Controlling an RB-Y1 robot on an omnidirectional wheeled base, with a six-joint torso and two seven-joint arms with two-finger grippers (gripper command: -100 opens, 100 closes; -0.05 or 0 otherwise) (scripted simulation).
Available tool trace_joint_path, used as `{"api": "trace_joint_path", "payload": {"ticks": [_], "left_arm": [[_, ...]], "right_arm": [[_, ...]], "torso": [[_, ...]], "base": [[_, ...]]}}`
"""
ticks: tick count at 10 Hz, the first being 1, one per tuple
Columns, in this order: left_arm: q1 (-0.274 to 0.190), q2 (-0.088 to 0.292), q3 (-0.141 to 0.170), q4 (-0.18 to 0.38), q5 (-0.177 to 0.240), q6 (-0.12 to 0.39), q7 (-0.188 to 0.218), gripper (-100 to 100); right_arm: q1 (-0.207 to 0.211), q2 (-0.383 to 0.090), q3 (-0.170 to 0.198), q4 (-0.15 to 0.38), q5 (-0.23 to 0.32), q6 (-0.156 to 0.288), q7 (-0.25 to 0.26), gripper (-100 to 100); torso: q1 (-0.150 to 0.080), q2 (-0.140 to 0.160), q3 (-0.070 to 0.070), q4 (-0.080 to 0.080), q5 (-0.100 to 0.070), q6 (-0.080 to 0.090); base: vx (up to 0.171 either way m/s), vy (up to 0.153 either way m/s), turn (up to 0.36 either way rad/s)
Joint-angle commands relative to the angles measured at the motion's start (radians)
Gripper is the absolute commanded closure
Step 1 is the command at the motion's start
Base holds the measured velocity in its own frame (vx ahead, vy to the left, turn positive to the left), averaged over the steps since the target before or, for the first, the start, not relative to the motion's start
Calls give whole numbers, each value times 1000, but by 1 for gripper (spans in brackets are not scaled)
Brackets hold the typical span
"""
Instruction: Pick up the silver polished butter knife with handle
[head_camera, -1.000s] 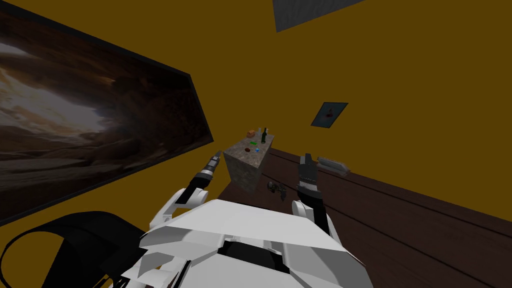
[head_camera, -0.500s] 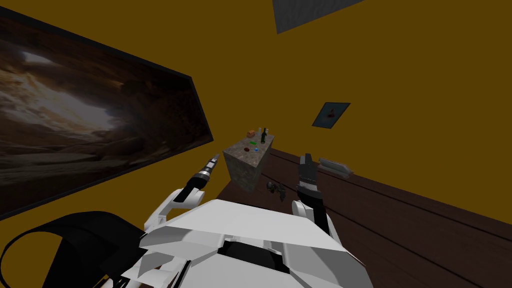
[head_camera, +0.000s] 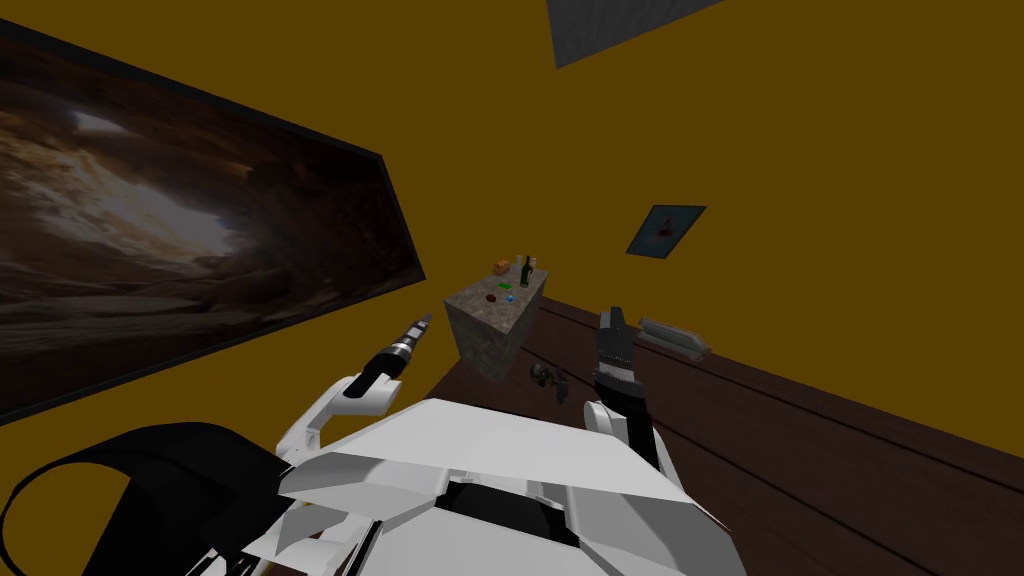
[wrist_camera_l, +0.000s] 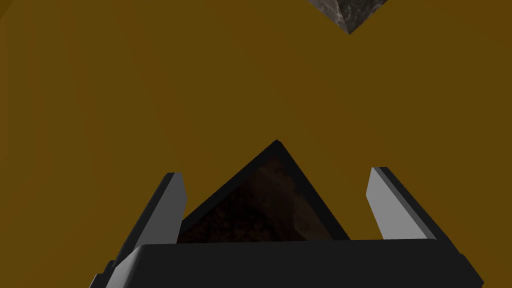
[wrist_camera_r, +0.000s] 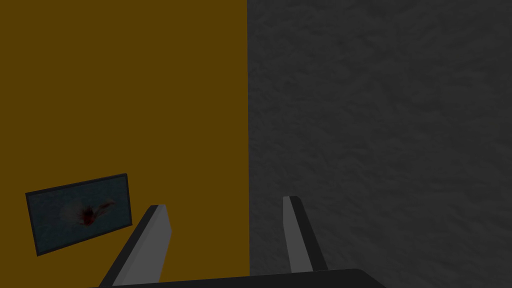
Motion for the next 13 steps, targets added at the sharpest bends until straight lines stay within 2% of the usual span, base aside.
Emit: {"api": "trace_joint_path", "payload": {"ticks": [1,2,3,5,6,7,8,10,11,12,13], "left_arm": [[-18,26,28,50,2,50,-31,-100],[-18,26,28,52,2,74,-31,-100],[-31,46,53,82,3,107,-58,-100],[-31,46,53,82,3,138,-58,-100],[-46,67,77,113,6,175,-86,-100],[-46,67,77,113,6,202,-86,-100],[-63,87,101,146,9,231,-113,-100],[-63,87,101,146,9,266,-113,-100],[-82,108,125,179,13,298,-141,-100],[-82,108,125,179,13,324,-141,-100],[-104,129,148,214,18,355,-168,-100]], "right_arm": [[0,0,0,0,0,0,0,0],[0,0,0,0,0,0,0,0],[0,0,0,0,0,0,0,0],[0,0,0,0,0,0,0,0],[0,0,0,0,0,0,0,0],[0,0,0,0,0,0,0,0],[0,0,0,0,0,0,0,0],[0,0,0,0,0,0,0,0],[0,0,0,0,0,0,0,0],[0,0,0,0,0,0,0,0],[0,0,0,0,0,0,0,0]], "torso": [[0,0,0,0,0,0],[0,-1,0,0,0,0],[2,-1,-1,0,0,0],[1,-2,-1,0,0,0],[3,-1,-1,0,1,0],[2,-3,-1,0,1,0],[2,-3,-2,-1,0,0],[1,-3,-2,-1,0,0],[3,-2,-1,0,0,0],[2,-4,-2,-1,0,0],[1,-4,-2,-1,0,0]], "base": [[8,-92,30],[21,-73,28],[28,-105,27],[24,-64,13],[45,-71,9],[43,-80,18],[47,-96,9],[35,-67,5],[65,-84,-10],[63,-82,3],[71,-92,-12]]}}
